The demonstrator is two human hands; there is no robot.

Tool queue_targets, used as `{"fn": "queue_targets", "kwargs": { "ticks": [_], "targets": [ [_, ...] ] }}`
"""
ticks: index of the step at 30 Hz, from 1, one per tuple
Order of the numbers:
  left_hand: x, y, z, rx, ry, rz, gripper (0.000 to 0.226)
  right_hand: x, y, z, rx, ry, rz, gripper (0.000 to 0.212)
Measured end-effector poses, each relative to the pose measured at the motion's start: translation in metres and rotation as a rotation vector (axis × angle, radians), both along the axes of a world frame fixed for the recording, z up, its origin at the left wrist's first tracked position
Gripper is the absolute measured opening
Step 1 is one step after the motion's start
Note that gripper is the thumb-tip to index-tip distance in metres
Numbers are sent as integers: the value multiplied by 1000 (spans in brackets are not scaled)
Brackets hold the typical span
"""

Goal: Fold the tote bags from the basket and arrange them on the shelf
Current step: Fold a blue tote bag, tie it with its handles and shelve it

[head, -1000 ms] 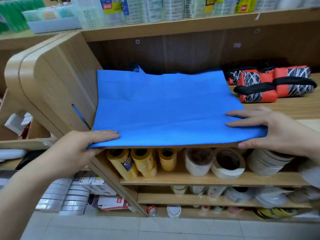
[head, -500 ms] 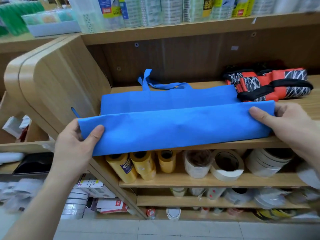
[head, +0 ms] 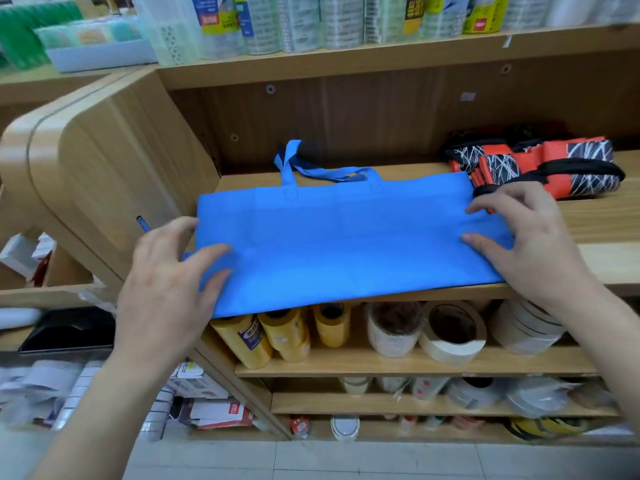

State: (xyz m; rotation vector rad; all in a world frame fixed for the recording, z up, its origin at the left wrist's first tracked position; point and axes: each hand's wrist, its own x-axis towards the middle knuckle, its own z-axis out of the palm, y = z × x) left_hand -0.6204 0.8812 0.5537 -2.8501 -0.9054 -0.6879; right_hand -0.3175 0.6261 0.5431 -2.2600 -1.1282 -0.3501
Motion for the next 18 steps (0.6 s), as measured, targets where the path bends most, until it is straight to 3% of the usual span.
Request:
{"fn": "queue_targets", "kwargs": {
  "ticks": [2, 3, 5, 8, 10, 13, 16, 18],
  "targets": [
    [-4, 5, 3, -206, 252, -186, 66, 4, -1, -2, -62, -47, 138, 15],
    [-7, 8, 4, -310, 342, -223, 82, 4, -3, 1, -89, 14, 185, 16],
    [-13, 17, 6, -378, 380, -240, 86, 6, -10, 11, -160, 201, 255, 32],
    [-21, 24, 15, -474, 136, -202, 68, 19, -24, 20, -352, 339, 387, 74],
    [-23, 25, 19, -555, 7, -149, 59, 25, -29, 24, -436, 376, 418, 88],
    [-21, 19, 18, -629, -237, -65, 37, 29, -30, 25, -326, 441, 368, 76],
    [-15, 8, 13, -647, -530, 19, 23, 27, -28, 23, -75, 580, 237, 68],
    [-9, -1, 9, -622, -619, 88, 16, 21, -21, 20, 76, 605, 150, 50]
  ]
}}
